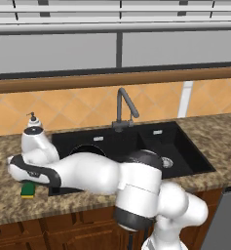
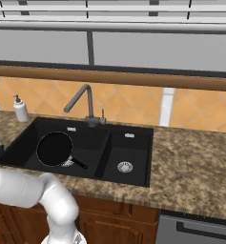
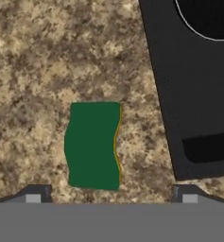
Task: Pick the pan and sponge and place them into the sink. Then turn on the water.
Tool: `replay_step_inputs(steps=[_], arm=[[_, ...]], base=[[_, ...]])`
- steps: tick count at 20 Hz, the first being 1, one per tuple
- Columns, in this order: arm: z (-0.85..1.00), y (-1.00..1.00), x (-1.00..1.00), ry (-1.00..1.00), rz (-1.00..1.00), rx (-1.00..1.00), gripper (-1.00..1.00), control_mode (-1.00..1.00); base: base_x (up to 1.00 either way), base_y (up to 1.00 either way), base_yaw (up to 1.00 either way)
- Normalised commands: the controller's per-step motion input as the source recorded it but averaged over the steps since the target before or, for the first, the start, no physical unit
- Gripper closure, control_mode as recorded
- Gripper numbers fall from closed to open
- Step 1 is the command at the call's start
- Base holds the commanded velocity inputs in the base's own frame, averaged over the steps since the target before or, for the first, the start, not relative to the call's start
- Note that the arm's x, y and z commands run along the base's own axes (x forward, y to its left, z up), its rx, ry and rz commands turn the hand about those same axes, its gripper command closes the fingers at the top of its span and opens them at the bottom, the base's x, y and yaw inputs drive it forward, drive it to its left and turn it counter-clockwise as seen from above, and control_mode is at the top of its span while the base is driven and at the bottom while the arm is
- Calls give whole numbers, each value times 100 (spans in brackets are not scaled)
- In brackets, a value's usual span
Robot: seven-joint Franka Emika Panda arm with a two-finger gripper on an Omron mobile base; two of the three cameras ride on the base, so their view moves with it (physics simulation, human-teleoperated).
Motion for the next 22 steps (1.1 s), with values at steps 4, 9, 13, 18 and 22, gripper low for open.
replay_step_inputs(steps=[4,9,13,18,22], arm=[[-22,25,10,0,0,-6,-100,-100],[-28,14,2,0,0,-3,-100,-100],[-28,0,0,0,0,0,-100,-100],[-30,9,8,0,0,-2,-100,-100],[-38,6,14,0,0,-1,-100,-100]], base=[[0,0,0],[0,0,0],[0,0,0],[0,0,0],[0,0,0]])
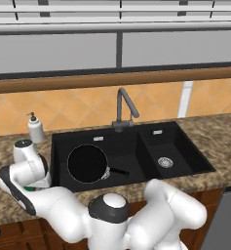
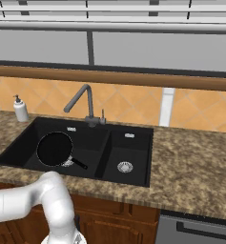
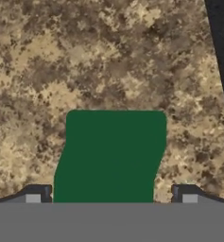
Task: Pick the pan and sponge and place them into the sink. Then turn on the water.
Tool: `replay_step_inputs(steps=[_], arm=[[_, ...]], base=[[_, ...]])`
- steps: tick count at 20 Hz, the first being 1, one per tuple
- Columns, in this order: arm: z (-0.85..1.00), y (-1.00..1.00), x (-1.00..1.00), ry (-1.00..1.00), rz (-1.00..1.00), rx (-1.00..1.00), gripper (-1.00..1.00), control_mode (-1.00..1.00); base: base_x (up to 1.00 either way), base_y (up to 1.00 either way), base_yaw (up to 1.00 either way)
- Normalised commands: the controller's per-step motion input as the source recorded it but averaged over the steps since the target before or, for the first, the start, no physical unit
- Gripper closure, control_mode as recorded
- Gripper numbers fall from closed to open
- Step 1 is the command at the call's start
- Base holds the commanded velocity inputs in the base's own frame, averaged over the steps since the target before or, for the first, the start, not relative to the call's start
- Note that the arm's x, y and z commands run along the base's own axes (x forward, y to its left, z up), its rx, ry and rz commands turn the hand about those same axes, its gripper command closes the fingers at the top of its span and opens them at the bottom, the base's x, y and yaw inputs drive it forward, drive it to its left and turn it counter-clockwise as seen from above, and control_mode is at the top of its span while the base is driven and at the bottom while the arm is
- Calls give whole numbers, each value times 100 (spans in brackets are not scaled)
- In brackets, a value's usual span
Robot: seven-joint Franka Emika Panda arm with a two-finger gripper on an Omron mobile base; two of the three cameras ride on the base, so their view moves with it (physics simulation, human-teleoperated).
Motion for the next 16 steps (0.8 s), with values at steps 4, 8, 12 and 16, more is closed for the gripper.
replay_step_inputs(steps=[4,8,12,16], arm=[[-42,11,19,0,0,0,-100,-100],[-44,27,19,0,0,0,-100,-100],[-76,30,5,-1,0,0,-100,-100],[-100,22,0,-2,1,0,100,-100]], base=[[0,0,0],[0,0,0],[0,0,0],[0,0,0]])
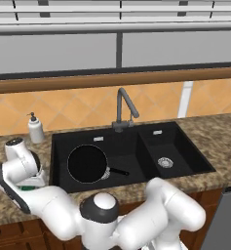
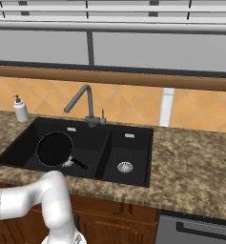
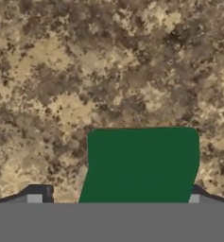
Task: Pick the pan and sponge and place them into the sink. Then turn on the water.
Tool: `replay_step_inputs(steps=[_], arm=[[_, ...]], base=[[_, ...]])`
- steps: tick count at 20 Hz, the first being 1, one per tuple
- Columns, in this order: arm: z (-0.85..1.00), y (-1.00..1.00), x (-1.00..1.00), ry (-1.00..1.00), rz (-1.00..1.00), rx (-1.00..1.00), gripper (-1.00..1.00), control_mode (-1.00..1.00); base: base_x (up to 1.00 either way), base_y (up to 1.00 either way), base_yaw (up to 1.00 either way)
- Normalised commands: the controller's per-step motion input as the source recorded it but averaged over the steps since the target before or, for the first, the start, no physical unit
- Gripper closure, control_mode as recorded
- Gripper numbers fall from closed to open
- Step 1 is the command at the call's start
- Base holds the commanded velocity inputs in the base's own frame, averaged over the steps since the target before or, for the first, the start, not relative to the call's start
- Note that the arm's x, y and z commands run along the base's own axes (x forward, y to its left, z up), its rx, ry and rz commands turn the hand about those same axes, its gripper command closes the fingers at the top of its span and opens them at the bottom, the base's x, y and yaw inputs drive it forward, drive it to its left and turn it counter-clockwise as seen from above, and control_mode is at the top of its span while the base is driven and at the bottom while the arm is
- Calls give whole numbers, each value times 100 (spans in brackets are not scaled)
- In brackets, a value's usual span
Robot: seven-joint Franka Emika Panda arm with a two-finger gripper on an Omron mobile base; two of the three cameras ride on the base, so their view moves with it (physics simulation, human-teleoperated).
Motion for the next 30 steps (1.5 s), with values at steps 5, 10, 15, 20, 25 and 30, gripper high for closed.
replay_step_inputs(steps=[5,10,15,20,25,30], arm=[[-100,12,-3,0,2,0,100,-100],[-77,-21,-45,-23,1,7,100,-100],[8,-75,-60,-25,-7,12,100,-100],[82,-98,-16,-1,-12,25,100,-100],[77,-98,0,9,-13,19,100,-100],[10,-94,11,0,-14,0,100,-100]], base=[[0,0,0],[0,0,0],[0,0,0],[0,0,0],[0,0,0],[0,0,0]])
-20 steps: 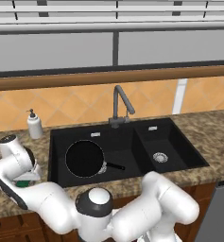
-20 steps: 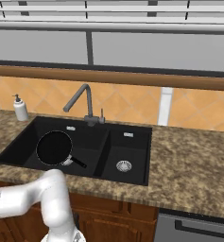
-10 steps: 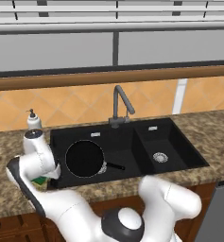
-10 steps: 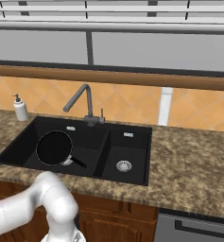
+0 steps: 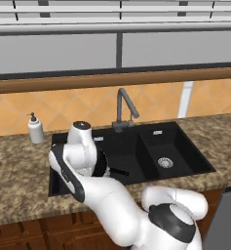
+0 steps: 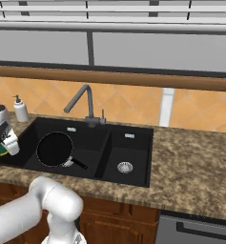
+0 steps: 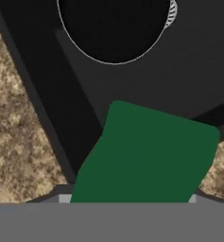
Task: Pick the pan and sponge and place them into the sink. Then turn on the water.
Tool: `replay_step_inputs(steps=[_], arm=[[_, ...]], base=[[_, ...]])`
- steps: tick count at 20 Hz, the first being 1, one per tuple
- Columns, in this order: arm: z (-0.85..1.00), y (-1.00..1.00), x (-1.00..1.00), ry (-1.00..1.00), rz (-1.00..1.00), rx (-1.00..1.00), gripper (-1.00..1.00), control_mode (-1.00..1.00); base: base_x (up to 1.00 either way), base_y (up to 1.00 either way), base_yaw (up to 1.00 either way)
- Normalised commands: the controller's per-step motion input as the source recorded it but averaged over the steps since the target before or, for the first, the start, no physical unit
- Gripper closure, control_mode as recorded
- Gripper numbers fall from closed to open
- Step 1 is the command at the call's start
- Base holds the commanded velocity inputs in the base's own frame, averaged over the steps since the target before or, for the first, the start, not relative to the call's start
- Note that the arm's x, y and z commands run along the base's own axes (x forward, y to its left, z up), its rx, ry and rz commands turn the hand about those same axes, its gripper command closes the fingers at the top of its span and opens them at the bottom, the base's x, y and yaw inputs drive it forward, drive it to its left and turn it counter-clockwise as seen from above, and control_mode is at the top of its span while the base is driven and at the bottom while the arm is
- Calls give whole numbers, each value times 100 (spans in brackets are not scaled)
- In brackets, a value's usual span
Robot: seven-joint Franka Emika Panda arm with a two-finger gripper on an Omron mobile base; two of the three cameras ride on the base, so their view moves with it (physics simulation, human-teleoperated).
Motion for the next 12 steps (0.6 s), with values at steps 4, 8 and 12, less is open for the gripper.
replay_step_inputs(steps=[4,8,12], arm=[[0,-65,44,2,-15,0,100,-100],[0,-58,53,4,-13,0,100,-100],[-1,-45,64,7,-4,0,100,-100]], base=[[0,0,0],[0,0,0],[0,0,0]])
